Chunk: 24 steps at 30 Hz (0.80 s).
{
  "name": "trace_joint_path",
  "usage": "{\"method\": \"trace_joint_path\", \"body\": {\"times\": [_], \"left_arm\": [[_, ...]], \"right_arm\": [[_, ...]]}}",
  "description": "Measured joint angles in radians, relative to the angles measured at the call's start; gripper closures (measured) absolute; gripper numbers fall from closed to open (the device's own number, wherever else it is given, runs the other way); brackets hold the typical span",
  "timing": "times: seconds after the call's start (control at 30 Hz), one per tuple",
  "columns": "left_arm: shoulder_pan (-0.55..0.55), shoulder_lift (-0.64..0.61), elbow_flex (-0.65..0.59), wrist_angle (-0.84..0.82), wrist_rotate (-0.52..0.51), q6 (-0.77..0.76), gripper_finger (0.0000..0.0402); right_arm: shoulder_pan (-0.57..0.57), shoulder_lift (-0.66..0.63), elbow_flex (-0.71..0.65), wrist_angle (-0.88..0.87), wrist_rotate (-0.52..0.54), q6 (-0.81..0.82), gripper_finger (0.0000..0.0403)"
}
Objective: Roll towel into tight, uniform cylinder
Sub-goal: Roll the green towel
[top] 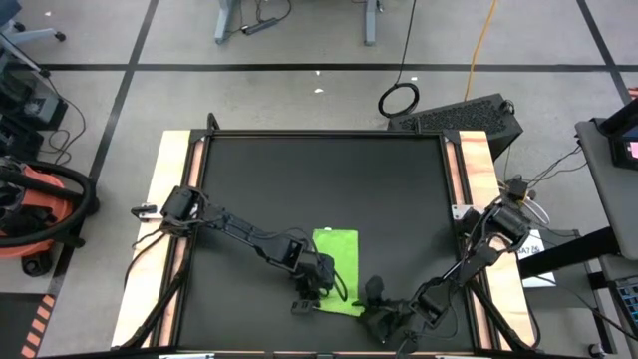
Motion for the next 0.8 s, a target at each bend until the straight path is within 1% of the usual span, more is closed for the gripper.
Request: {"method": "trace_joint_path", "body": {"times": [0.13,0.2,0.3,0.4,0.47,0.5,0.53,0.6,0.7,0.8], "left_arm": [[0.0,0.0,0.0,0.044,0.048,-0.038,0.0389],[0.0,-0.001,0.0,0.043,0.05,-0.052,0.0388],[0.0,-0.001,0.0,0.041,0.053,-0.053,0.0387],[-0.003,-0.001,0.0,0.041,0.06,-0.053,0.0386],[-0.008,-0.001,0.0,0.042,0.059,-0.053,0.0386],[-0.013,-0.001,0.0,0.043,0.059,-0.052,0.0386],[-0.018,-0.001,0.0,0.044,0.059,-0.051,0.0385],[-0.028,-0.001,0.0,0.043,0.058,-0.049,0.0385],[-0.042,-0.001,0.001,0.044,0.048,-0.052,0.0383],[-0.06,-0.001,0.001,0.044,0.029,-0.052,0.036]], "right_arm": [[0.0,0.034,0.005,0.027,0.05,0.017,0.0211],[0.0,0.045,0.014,0.024,0.085,0.028,0.0222],[0.0,0.052,0.025,0.028,0.089,0.049,0.0263],[-0.007,0.052,0.025,0.028,0.061,0.073,0.0327],[-0.014,0.052,0.025,0.027,0.015,0.081,0.0373],[-0.02,0.052,0.025,0.03,-0.014,0.082,0.0386],[-0.025,0.052,0.025,0.034,-0.042,0.085,0.0391],[-0.042,0.052,0.025,0.04,-0.101,0.108,0.0389],[-0.074,0.052,0.025,0.064,-0.235,0.112,0.0391],[-0.104,0.051,0.025,0.097,-0.366,0.089,0.0398]]}}
